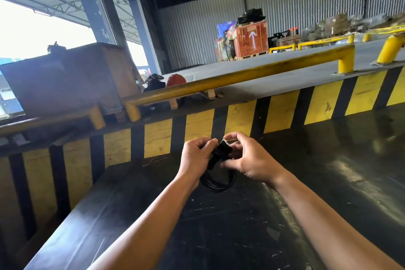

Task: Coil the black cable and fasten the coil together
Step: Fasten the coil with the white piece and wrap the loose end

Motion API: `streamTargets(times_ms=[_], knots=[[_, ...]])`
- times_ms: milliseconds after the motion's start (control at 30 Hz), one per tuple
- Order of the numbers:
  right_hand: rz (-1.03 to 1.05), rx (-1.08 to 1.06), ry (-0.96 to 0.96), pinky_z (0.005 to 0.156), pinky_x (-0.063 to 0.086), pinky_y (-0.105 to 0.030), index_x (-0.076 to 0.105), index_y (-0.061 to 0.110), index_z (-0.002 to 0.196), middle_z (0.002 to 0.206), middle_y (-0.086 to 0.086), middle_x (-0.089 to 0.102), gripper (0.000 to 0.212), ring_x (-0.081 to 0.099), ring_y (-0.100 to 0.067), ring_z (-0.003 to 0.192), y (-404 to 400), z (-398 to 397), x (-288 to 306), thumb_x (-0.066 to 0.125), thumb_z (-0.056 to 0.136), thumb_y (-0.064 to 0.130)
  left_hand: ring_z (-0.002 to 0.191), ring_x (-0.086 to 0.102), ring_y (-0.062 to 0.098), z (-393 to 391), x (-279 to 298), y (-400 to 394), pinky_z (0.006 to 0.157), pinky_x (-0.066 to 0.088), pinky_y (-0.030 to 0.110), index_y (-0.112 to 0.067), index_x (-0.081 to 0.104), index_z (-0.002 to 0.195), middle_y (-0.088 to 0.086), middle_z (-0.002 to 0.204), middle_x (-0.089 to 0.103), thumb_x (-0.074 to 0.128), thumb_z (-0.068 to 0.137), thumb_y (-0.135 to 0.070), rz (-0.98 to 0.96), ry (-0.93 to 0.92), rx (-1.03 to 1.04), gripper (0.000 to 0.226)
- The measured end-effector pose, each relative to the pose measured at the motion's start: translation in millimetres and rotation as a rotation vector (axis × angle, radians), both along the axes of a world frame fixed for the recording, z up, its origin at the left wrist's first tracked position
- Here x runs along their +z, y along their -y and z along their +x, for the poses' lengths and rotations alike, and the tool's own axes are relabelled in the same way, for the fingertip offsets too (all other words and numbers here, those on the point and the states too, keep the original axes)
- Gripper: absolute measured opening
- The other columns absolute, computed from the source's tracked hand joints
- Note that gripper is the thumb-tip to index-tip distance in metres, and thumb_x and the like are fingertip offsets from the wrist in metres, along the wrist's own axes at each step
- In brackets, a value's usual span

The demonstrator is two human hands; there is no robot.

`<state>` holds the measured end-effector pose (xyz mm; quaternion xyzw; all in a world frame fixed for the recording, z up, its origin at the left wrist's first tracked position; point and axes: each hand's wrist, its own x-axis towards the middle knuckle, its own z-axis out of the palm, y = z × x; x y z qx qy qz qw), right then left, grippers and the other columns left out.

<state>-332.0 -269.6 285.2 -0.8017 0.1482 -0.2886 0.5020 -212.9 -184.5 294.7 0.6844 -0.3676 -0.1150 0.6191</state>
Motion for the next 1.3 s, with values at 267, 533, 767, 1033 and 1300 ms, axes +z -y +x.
streamTargets(times_ms=[267,533,767,1033,1300], knots=[[-0.432,-0.260,0.037,0.080,0.054,-0.037,0.040,0.018,0.123,0.109,-0.007,0.068,0.052,0.065,-0.024,0.098,-15,16,-19,0.067,0.078,0.018,0.062,0.058,0.021,8,-9,11,0.060,0.050,0.036,-0.008,0.073,0.066,0.023,0.077,0.071,0.067,0.080,-0.023,0.073,0.007,0.108,0.022],[-0.502,-0.249,-0.026,0.070,0.041,-0.028,0.039,0.021,0.114,0.109,-0.001,0.060,0.042,0.059,-0.022,0.098,-20,25,-29,0.062,0.078,0.021,0.064,0.065,0.022,15,-14,13,0.066,0.058,0.038,-0.013,0.072,0.063,0.013,0.071,0.072,0.070,0.076,-0.020,0.114,-0.065,0.140,0.015],[-0.451,-0.267,0.038,0.070,0.049,-0.035,0.049,0.024,0.111,0.103,0.002,0.063,0.027,0.062,-0.019,0.090,-21,25,-31,0.052,0.089,0.038,0.067,0.067,0.024,20,-12,13,0.064,0.058,0.039,-0.010,0.074,0.065,0.014,0.073,0.073,0.070,0.073,-0.024,0.148,-0.054,0.140,0.017],[-0.365,-0.305,0.133,0.077,0.055,-0.039,0.047,0.018,0.122,0.101,-0.008,0.072,0.035,0.068,-0.024,0.093,-17,26,-34,0.054,0.089,0.025,0.055,0.053,0.017,19,-17,14,0.054,0.041,0.029,-0.009,0.072,0.067,0.004,0.059,0.062,0.065,0.081,-0.031,0.155,-0.080,0.090,0.026],[-0.228,-0.330,0.177,0.069,0.046,-0.007,0.067,0.010,0.095,0.090,-0.005,0.075,0.019,0.068,-0.017,0.086,-7,27,-28,0.072,0.080,0.021,0.055,0.051,0.017,18,-24,15,0.052,0.040,0.026,-0.009,0.070,0.066,0.002,0.058,0.061,0.058,0.086,-0.036,0.195,0.094,0.161,0.035]])
